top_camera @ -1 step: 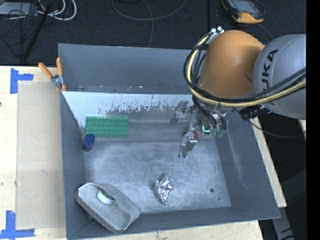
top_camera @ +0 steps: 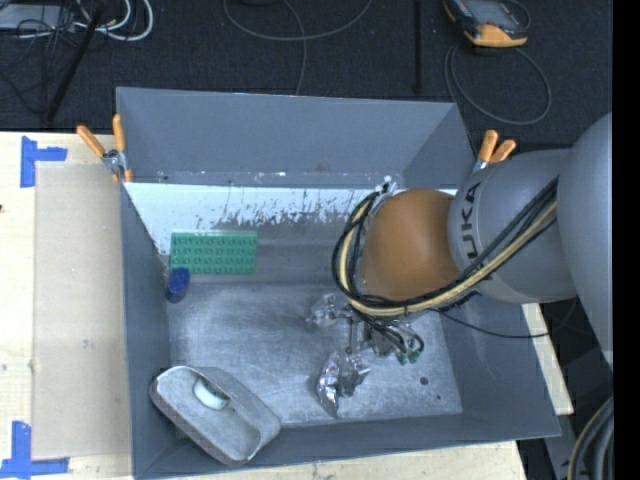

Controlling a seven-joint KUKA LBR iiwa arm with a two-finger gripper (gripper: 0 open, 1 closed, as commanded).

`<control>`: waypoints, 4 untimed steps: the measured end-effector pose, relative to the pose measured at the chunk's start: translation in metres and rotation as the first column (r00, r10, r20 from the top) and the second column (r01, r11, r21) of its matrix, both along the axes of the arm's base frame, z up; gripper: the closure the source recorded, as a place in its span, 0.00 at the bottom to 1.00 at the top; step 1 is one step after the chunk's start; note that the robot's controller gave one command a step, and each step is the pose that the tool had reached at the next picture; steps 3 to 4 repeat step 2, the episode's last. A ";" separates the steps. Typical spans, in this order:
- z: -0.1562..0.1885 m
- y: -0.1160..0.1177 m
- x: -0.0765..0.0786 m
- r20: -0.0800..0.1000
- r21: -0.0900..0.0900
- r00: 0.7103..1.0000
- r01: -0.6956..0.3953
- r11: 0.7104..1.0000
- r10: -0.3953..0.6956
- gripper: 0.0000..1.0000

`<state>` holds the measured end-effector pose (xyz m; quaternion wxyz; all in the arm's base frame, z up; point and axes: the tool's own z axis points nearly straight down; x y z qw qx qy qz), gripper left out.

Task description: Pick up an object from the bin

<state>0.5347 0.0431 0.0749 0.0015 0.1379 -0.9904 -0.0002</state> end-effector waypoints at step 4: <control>0.145 0.001 -0.012 0.011 0.001 1.000 -0.013 1.000 0.013 1.00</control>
Offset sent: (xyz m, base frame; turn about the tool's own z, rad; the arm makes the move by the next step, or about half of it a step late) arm 0.0000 0.0000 0.0000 0.0000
